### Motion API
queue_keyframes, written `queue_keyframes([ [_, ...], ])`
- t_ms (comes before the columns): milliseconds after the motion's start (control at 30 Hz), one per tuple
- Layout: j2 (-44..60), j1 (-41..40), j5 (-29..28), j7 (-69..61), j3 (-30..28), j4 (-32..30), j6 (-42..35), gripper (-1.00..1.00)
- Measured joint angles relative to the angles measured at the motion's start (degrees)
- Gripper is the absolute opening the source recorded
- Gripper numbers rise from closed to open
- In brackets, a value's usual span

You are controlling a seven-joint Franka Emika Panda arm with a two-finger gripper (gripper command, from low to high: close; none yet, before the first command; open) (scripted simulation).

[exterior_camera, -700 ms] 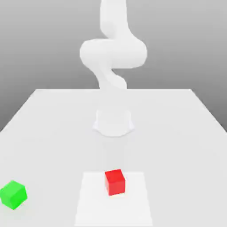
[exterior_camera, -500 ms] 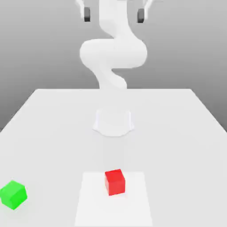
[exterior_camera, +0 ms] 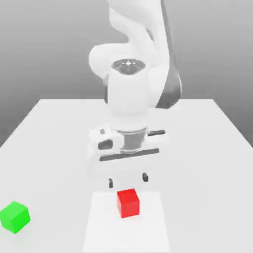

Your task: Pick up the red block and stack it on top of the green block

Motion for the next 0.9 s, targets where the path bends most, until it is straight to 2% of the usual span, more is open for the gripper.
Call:
queue_keyframes([
  [133,8.3,-0.8,1.3,-1.0,1.1,1.0,7.0,0.00],
  [167,9.6,-1.0,1.4,-1.1,1.4,1.2,8.2,-1.00],
  [400,9.6,-1.2,1.3,-1.0,1.5,1.2,8.1,-1.00],
  [633,-2.7,-1.4,-0.4,1.0,0.5,0.0,-3.0,-1.00],
  [700,-2.4,-2.3,0.2,4.3,-1.8,2.8,-5.5,-1.00],
  [900,2.4,-14.9,3.0,16.9,-9.4,14.1,-12.2,-1.00],
])
